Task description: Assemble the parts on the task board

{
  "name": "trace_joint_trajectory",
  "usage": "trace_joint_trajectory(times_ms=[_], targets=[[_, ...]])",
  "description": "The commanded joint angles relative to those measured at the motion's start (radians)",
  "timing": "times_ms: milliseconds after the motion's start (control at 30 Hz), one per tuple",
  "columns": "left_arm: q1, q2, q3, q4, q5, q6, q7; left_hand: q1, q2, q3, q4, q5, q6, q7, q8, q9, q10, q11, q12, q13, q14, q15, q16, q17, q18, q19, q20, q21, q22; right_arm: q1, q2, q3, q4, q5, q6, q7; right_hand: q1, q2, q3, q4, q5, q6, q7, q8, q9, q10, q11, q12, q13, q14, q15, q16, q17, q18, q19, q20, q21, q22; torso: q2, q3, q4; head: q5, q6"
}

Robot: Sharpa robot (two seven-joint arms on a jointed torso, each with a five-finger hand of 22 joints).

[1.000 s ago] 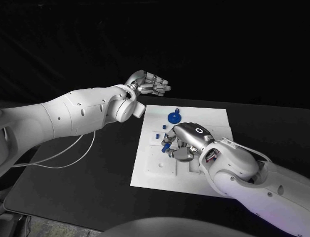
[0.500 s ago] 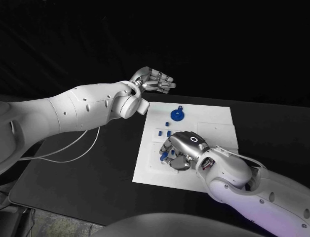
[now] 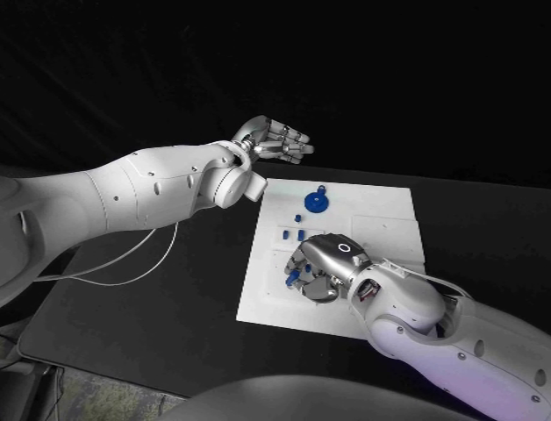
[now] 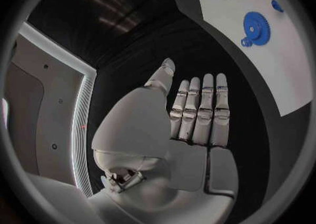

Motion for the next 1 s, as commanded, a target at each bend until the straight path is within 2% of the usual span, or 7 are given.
trace_joint_trajectory(times_ms=[33,1000], targets=[[0.001,0.001,0.001,0.001,0.005,0.013,0.007,-0.002,0.011,-0.006,-0.001,-0.003,0.005,-0.001,0.001,-0.001,-0.006,-0.001,-0.002,-0.001,-0.005,0.001,-0.003,-0.001,-0.002,0.001,0.004,0.002,-0.001,-0.002,0.003,-0.002,-0.003,-0.018,0.016,0.003,0.002,0.009,0.002,-0.003,0.006,0.007,-0.002,0.004,0.001,0.030,-0.025,0.003,0.013,0.000,-0.004,-0.004,0.001,0.018,0.046,-0.003,-0.001,0.000,0.000,-0.0007,0.0002,0.002,-0.003],[0.001,0.000,0.001,0.002,0.005,0.015,0.004,-0.002,0.011,-0.006,-0.001,-0.003,0.005,-0.001,0.001,-0.001,-0.006,-0.001,-0.002,-0.001,-0.005,0.001,-0.003,-0.001,-0.002,0.001,0.004,0.002,-0.001,-0.003,0.008,-0.009,-0.010,-0.073,0.069,-0.037,-0.001,0.012,0.003,-0.010,0.006,0.007,-0.002,0.004,0.003,0.028,-0.024,0.006,0.014,-0.003,-0.004,-0.005,0.003,0.018,0.045,-0.002,-0.002,0.003,-0.001,-0.0005,-0.0004,0.005,-0.009]])
